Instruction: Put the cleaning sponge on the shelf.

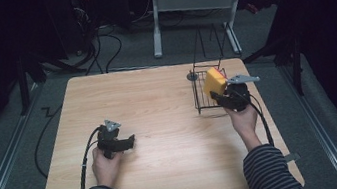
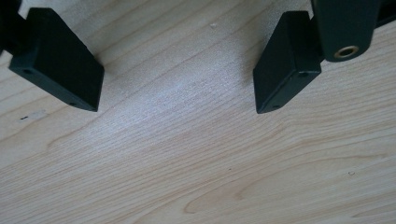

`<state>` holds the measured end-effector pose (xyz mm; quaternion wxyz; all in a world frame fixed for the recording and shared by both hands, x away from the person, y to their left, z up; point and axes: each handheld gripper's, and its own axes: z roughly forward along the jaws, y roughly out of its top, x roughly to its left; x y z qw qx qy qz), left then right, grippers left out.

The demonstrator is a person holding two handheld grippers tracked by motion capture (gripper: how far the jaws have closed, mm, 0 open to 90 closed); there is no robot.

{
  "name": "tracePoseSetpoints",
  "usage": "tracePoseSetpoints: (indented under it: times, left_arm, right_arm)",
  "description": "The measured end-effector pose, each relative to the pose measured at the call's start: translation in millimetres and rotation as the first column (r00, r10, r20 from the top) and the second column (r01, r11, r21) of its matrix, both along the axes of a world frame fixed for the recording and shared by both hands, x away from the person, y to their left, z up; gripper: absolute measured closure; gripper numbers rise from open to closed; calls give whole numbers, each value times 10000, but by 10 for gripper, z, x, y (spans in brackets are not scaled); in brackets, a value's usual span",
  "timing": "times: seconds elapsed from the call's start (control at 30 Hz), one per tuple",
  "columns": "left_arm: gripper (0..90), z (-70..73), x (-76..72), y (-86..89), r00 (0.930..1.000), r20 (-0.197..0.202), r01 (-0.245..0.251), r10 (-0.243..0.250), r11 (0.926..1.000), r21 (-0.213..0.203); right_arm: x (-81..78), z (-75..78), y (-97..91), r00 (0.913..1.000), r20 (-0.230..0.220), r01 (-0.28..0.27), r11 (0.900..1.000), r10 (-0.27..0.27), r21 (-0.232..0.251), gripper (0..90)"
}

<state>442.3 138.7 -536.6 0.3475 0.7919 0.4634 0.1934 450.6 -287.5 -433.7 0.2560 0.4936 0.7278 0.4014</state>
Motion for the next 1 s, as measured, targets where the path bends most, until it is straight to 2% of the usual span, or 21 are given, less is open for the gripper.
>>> tracePoseSetpoints:
  times: [0.17, 0.37, 0.57, 1.0]
  left_arm:
    - [171, 0, 0, 0, 10000, 0, 3, -3, 10000, 2]
    - [171, 0, 0, 0, 10000, 3, 1, -1, 10000, 1]
    - [171, 0, 0, 0, 10000, -1, 3, -3, 10000, 3]
    - [171, 0, 1, 0, 10000, 2, 3, -3, 10000, 5]
  right_arm:
    - [91, -91, -5, 9996, -205, 218, 9997, -215, 130, 603]
    - [188, -193, -24, 9981, -282, 548, 9984, -551, -105, 602]
    - [291, -335, -43, 9944, -584, 861, 9958, -878, -304, 602]
    - [387, -478, -26, 9909, -791, 1066, 9937, -1092, -357, 602]
